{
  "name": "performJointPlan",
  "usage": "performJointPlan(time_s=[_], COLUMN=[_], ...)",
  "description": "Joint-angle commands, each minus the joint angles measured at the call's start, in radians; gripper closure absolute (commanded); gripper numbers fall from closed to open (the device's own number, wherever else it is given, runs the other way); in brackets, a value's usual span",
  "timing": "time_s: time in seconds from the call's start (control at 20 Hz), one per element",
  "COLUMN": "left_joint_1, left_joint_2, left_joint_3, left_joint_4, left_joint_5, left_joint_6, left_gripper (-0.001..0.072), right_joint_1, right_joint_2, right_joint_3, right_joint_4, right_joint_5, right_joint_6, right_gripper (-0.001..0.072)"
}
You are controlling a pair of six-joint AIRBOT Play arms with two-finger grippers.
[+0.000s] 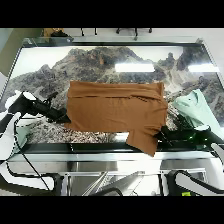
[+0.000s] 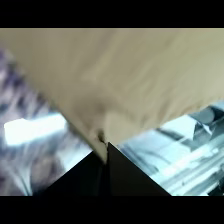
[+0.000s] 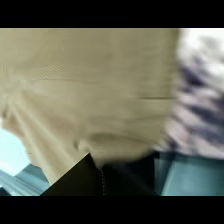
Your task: Fold the shirts.
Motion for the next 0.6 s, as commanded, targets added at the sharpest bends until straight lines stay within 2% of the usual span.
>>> performJointPlan(time_s=[0.0,0.15,0.3,0.4,0.55], left_joint_1=[0.01,0.018,0.05,0.077,0.09], left_joint_2=[0.037,0.112,0.203,0.264,0.335], left_joint_3=[-0.084,-0.219,-0.319,-0.338,-0.246], left_joint_4=[0.106,0.177,0.217,0.213,0.187], left_joint_5=[-0.048,-0.047,-0.051,-0.051,-0.046], left_joint_6=[-0.069,-0.095,-0.106,-0.105,-0.103], left_gripper=[0.0692,0.0692,0.0693,0.0693,0.0692], right_joint_1=[0.019,0.029,0.027,0.028,0.028], right_joint_2=[0.09,0.216,0.341,0.397,0.388], right_joint_3=[0.022,0.013,0.014,0.027,0.108], right_joint_4=[-0.319,-0.452,-0.492,-0.452,-0.285], right_joint_5=[0.132,0.25,0.299,0.278,0.153], right_joint_6=[0.319,0.382,0.384,0.338,0.193], right_gripper=[0.0688,0.0688,0.0689,0.0689,0.0689])
